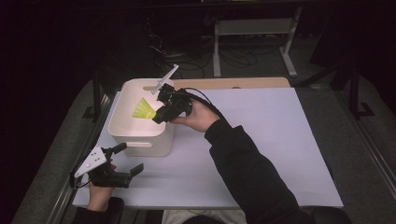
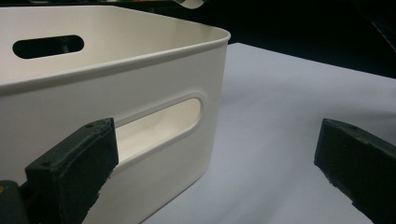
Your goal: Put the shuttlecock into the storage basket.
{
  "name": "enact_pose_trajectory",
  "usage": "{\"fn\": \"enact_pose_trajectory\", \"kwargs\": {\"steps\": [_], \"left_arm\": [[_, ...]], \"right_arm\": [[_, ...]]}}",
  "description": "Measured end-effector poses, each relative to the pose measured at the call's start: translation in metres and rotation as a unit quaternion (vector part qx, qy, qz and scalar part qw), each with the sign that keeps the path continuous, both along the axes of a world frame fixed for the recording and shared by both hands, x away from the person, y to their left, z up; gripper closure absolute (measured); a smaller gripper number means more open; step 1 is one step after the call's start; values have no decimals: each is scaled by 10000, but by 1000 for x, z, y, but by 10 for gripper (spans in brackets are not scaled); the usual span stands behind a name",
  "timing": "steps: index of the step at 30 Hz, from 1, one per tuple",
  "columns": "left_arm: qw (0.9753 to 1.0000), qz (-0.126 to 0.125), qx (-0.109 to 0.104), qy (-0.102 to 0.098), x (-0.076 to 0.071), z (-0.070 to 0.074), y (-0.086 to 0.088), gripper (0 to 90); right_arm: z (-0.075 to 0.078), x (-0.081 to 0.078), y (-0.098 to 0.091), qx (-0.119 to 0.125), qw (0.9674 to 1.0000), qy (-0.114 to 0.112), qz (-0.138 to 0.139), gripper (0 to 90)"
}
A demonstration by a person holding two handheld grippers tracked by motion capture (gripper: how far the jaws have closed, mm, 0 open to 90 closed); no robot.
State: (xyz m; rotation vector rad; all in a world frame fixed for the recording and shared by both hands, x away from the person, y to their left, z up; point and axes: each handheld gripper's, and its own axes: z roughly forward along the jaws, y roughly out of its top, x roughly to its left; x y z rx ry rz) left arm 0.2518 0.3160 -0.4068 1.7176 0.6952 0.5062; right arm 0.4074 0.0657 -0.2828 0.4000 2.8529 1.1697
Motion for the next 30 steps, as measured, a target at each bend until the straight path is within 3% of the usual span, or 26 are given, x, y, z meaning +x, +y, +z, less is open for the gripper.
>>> {"fn": "enact_pose_trajectory", "kwargs": {"steps": [27,30], "left_arm": [[10000,2,-11,0,0,0,0,0],[10000,5,-20,0,0,0,0,0]], "right_arm": [[-28,9,20,-98,9996,260,111,630],[-28,10,19,-81,9994,312,87,573]]}}
